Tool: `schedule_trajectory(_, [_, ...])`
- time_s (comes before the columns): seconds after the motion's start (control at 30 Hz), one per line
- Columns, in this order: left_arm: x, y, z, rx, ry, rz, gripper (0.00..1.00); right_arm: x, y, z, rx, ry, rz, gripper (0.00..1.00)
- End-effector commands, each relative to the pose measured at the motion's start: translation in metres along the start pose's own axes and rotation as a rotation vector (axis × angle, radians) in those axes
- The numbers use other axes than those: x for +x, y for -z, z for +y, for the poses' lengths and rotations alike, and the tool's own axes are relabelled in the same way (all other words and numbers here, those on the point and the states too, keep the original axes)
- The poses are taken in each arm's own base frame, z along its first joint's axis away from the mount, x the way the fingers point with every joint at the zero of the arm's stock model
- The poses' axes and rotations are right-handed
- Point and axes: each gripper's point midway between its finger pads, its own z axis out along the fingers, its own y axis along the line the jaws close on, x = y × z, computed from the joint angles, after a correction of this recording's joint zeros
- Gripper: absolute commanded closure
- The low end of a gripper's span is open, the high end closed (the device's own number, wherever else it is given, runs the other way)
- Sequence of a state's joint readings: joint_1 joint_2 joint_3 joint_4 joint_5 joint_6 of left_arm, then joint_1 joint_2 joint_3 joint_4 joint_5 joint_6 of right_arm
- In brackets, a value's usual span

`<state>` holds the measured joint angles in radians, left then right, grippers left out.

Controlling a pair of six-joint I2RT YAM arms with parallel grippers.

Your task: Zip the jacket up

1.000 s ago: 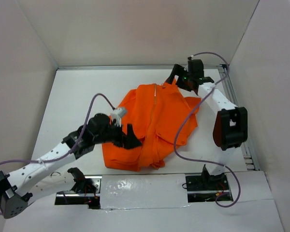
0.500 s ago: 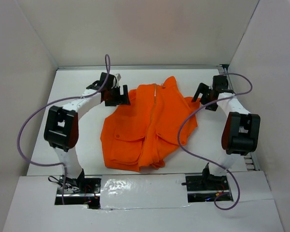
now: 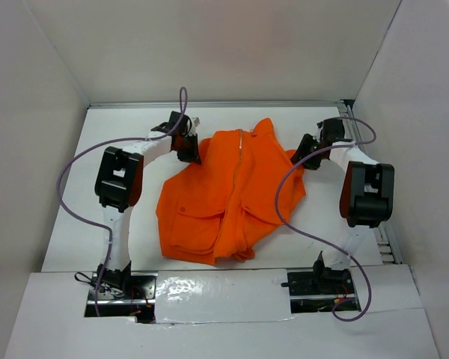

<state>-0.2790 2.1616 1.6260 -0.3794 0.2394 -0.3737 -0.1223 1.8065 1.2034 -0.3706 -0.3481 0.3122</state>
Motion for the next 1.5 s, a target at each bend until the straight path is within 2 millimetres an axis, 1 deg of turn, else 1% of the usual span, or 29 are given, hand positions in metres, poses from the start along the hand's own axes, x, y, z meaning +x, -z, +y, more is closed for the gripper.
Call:
schedule_trajectory(0.0, [-0.013, -0.007, -0.013, 0.065, -0.005, -0.013, 1.0, -0.02, -0.013, 0.026, -0.079, 0.039, -0.038, 0.56])
schedule_trajectory(0.07, [-0.025, 0.0, -0.013, 0.083, 0.0, -0.045, 1.0, -0.034, -0.008, 0.034, -0.066, 0.04, -0.095, 1.0])
schedule_trajectory(0.17, [-0.063, 0.044, -0.025, 0.08, -0.037, -0.21, 1.0, -0.061, 0.017, 0.043, -0.029, 0.052, -0.222, 1.0])
schedule_trajectory(0.2, [-0.073, 0.078, -0.034, 0.082, -0.058, -0.29, 1.0, -0.076, 0.043, 0.049, 0.003, 0.058, -0.311, 1.0])
schedule_trajectory(0.27, [-0.081, 0.113, -0.045, 0.1, -0.103, -0.397, 1.0, -0.085, 0.071, 0.053, 0.049, 0.059, -0.409, 1.0])
schedule_trajectory(0.3, [-0.096, 0.165, -0.067, 0.13, -0.142, -0.518, 1.0, -0.094, 0.111, 0.069, 0.04, 0.078, -0.512, 1.0])
schedule_trajectory(0.37, [-0.1, 0.205, -0.081, 0.113, -0.199, -0.631, 1.0, -0.099, 0.149, 0.067, 0.109, 0.076, -0.63, 1.0])
schedule_trajectory(0.4, [-0.106, 0.253, -0.094, 0.108, -0.22, -0.736, 1.0, -0.104, 0.192, 0.079, 0.092, 0.097, -0.727, 1.0])
schedule_trajectory(0.43, [-0.105, 0.271, -0.1, 0.101, -0.251, -0.777, 1.0, -0.099, 0.21, 0.089, 0.089, 0.113, -0.76, 1.0])
schedule_trajectory(0.47, [-0.101, 0.316, -0.12, 0.128, -0.289, -0.87, 1.0, -0.098, 0.247, 0.099, 0.059, 0.127, -0.834, 1.0])
schedule_trajectory(0.53, [-0.094, 0.356, -0.129, 0.126, -0.321, -0.959, 1.0, -0.09, 0.286, 0.112, 0.043, 0.163, -0.896, 1.0])
schedule_trajectory(0.57, [-0.083, 0.397, -0.14, 0.155, -0.344, -1.033, 1.0, -0.089, 0.306, 0.113, 0.057, 0.163, -0.939, 1.0])
schedule_trajectory(0.63, [-0.07, 0.437, -0.147, 0.176, -0.381, -1.108, 1.0, -0.076, 0.362, 0.126, 0.011, 0.197, -1.043, 1.0])
schedule_trajectory(0.67, [-0.055, 0.476, -0.155, 0.216, -0.411, -1.181, 1.0, -0.066, 0.395, 0.131, -0.027, 0.206, -1.108, 1.0])
schedule_trajectory(0.77, [-0.021, 0.545, -0.174, 0.325, -0.499, -1.284, 1.0, -0.045, 0.456, 0.146, -0.114, 0.262, -1.188, 1.0])
schedule_trajectory(0.8, [-0.013, 0.556, -0.177, 0.347, -0.512, -1.292, 1.0, -0.041, 0.483, 0.153, -0.151, 0.264, -1.234, 1.0])
schedule_trajectory(0.9, [0.009, 0.606, -0.191, 0.426, -0.559, -1.366, 1.0, -0.025, 0.526, 0.164, -0.242, 0.293, -1.294, 1.0])
schedule_trajectory(1.0, [0.013, 0.61, -0.196, 0.456, -0.578, -1.369, 1.0, -0.018, 0.539, 0.172, -0.294, 0.317, -1.315, 1.0])
schedule_trajectory(1.07, [0.003, 0.592, -0.194, 0.441, -0.553, -1.328, 1.0, -0.025, 0.522, 0.174, -0.283, 0.312, -1.274, 1.0])
schedule_trajectory(1.1, [-0.004, 0.572, -0.19, 0.424, -0.524, -1.289, 1.0, -0.03, 0.503, 0.172, -0.26, 0.309, -1.232, 1.0])
schedule_trajectory(1.13, [-0.016, 0.55, -0.186, 0.397, -0.492, -1.252, 1.0, -0.041, 0.477, 0.17, -0.225, 0.281, -1.18, 1.0])
schedule_trajectory(1.2, [-0.041, 0.484, -0.161, 0.28, -0.39, -1.159, 1.0, -0.053, 0.414, 0.16, -0.16, 0.268, -1.086, 1.0])
schedule_trajectory(1.27, [-0.061, 0.434, -0.143, 0.201, -0.311, -1.098, 1.0, -0.066, 0.335, 0.149, -0.109, 0.256, -0.964, 1.0])
schedule_trajectory(1.3, [-0.069, 0.405, -0.129, 0.174, -0.286, -1.032, 1.0, -0.069, 0.309, 0.144, -0.102, 0.245, -0.922, 1.0])
schedule_trajectory(1.33, [-0.078, 0.349, -0.113, 0.135, -0.24, -0.902, 1.0, -0.076, 0.266, 0.136, -0.072, 0.233, -0.851, 1.0])
schedule_trajectory(1.37, [-0.083, 0.325, -0.102, 0.123, -0.201, -0.848, 1.0, -0.081, 0.241, 0.122, -0.045, 0.201, -0.83, 1.0])
schedule_trajectory(1.4, [-0.089, 0.27, -0.078, 0.088, -0.151, -0.727, 0.97, -0.083, 0.22, 0.113, -0.026, 0.178, -0.791, 0.93])
schedule_trajectory(1.43, [-0.085, 0.242, -0.063, 0.065, -0.095, -0.64, 0.62, -0.081, 0.188, 0.103, -0.012, 0.175, -0.723, 0.76])
schedule_trajectory(1.47, [-0.08, 0.227, -0.056, 0.064, -0.044, -0.551, 0.44, -0.082, 0.169, 0.09, 0.019, 0.156, -0.707, 0.55])
